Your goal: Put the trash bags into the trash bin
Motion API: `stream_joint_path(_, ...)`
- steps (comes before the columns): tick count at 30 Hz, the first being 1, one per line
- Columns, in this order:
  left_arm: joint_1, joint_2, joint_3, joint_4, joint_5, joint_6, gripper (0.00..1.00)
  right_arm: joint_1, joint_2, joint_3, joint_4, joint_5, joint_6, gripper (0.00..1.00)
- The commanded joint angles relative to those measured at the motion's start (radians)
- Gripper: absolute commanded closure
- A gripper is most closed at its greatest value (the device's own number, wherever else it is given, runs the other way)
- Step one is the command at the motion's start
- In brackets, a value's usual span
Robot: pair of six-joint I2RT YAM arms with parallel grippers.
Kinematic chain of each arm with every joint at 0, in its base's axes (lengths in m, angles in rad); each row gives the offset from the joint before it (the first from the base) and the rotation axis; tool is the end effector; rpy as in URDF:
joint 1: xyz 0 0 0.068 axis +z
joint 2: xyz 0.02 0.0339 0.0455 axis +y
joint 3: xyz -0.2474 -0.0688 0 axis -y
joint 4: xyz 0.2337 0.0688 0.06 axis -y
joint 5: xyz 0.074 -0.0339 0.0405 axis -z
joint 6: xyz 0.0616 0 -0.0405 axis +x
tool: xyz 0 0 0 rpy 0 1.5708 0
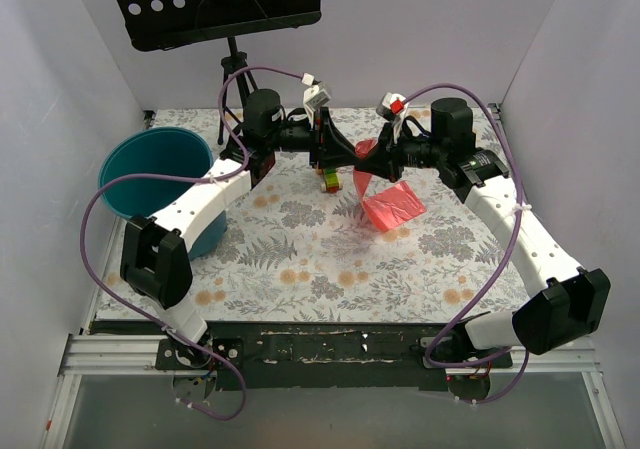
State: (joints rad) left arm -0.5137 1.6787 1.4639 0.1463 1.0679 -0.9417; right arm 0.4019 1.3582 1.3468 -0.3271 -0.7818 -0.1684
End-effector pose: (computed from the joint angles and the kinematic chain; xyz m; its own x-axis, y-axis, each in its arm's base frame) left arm 0.3142 -0.2392 0.3612 -0.8421 0.0277 -0.5385 0.5391 0.0214 -0.8420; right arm 0.2713 0.1625 0.3736 -0.1523 -0.1940 -0.9691 -0.9279 0.3658 0.0726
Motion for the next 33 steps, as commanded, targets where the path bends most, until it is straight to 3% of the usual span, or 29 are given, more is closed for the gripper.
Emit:
stream_joint_path(1, -0.002, 0.013, 0.044, 0.019, 0.026, -0.020, 0.77, 0.008, -0.011, 0.037, 0.023, -0.024, -0.017, 0.99)
stream_joint_path(15, 0.003, 0.012, 0.053, -0.076, 0.014, 0.096, 1.00, 0.008, -0.013, 0.040, 0.014, -0.028, -0.014, 0.99)
stream_joint_path(24, 0.014, 0.001, 0.131, -0.315, -0.037, 0.356, 1.00, 0.003, -0.028, 0.158, -0.423, -0.161, -0.282, 0.88)
stream_joint_path(33, 0.015, -0.023, 0.153, -0.402, -0.017, 0.448, 1.00, -0.110, -0.008, 0.164, -0.251, -0.260, -0.089, 0.88)
